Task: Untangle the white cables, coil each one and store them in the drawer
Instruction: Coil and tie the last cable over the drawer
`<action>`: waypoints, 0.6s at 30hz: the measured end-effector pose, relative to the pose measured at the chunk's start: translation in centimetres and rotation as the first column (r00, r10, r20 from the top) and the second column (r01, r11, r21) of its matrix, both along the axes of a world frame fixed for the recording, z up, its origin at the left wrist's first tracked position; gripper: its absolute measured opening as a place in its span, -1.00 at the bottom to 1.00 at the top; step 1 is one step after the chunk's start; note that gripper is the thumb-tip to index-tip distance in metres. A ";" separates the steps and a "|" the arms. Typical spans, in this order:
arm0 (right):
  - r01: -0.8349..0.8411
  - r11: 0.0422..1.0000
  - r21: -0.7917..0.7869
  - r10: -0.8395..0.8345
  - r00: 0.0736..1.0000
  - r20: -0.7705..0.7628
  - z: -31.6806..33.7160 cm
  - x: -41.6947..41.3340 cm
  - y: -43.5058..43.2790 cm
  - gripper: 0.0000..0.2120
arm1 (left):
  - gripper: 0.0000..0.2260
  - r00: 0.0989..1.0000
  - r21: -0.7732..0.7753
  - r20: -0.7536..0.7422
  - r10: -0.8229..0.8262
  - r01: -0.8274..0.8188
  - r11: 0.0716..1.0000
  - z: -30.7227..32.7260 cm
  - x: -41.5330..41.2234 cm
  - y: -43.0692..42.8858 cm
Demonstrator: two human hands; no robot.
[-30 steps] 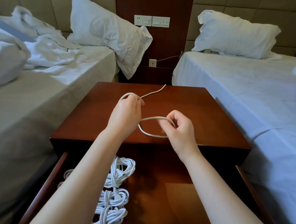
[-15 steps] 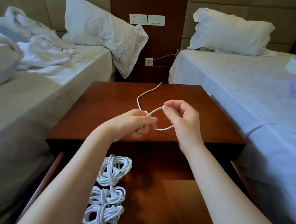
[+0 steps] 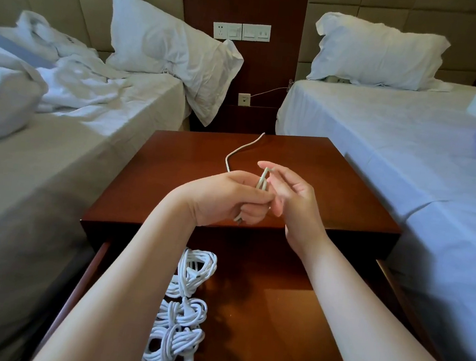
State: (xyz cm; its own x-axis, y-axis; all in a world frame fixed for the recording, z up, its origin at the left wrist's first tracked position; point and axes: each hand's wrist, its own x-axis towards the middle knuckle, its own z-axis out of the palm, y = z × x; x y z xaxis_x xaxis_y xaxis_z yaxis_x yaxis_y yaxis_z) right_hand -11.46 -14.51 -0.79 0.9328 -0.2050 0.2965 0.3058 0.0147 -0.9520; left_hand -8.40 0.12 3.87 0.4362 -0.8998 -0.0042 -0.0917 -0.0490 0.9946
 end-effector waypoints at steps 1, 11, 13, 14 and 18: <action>-0.031 0.999 0.014 0.031 1.000 -0.004 0.0 0.0 0.1 -0.76 | -0.78 1.000 -0.028 -0.014 0.005 -0.005 1.000 0.2 -0.1 -0.2; -0.190 0.895 -0.404 0.168 0.982 -0.090 -0.4 -0.5 2.3 -0.65 | -0.78 0.968 -0.334 -0.235 0.084 -0.162 0.929 1.0 -0.1 -0.5; -0.158 0.823 -0.546 0.105 0.986 -0.127 -1.1 -0.2 2.4 -0.64 | -0.79 0.952 -0.358 -0.255 0.169 -0.256 0.898 1.0 0.1 -0.2; -0.145 0.787 -0.600 0.084 0.988 -0.129 -1.3 -0.1 2.4 -0.67 | -0.76 0.937 -0.360 -0.261 0.231 -0.317 0.878 0.9 0.2 -0.2; -0.083 0.716 -0.693 0.048 0.996 -0.069 -2.4 0.4 3.0 -0.72 | -0.67 0.829 -0.361 -0.302 0.471 -0.557 0.748 1.1 0.4 -0.6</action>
State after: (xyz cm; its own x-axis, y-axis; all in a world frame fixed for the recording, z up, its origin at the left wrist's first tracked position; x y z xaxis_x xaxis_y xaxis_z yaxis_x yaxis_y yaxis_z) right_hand -11.03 -11.50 -3.17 0.9513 0.1045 0.2901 0.2879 -0.6379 -0.7143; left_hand -8.02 -0.52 4.95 0.8622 -0.4696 0.1901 0.0063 0.3850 0.9229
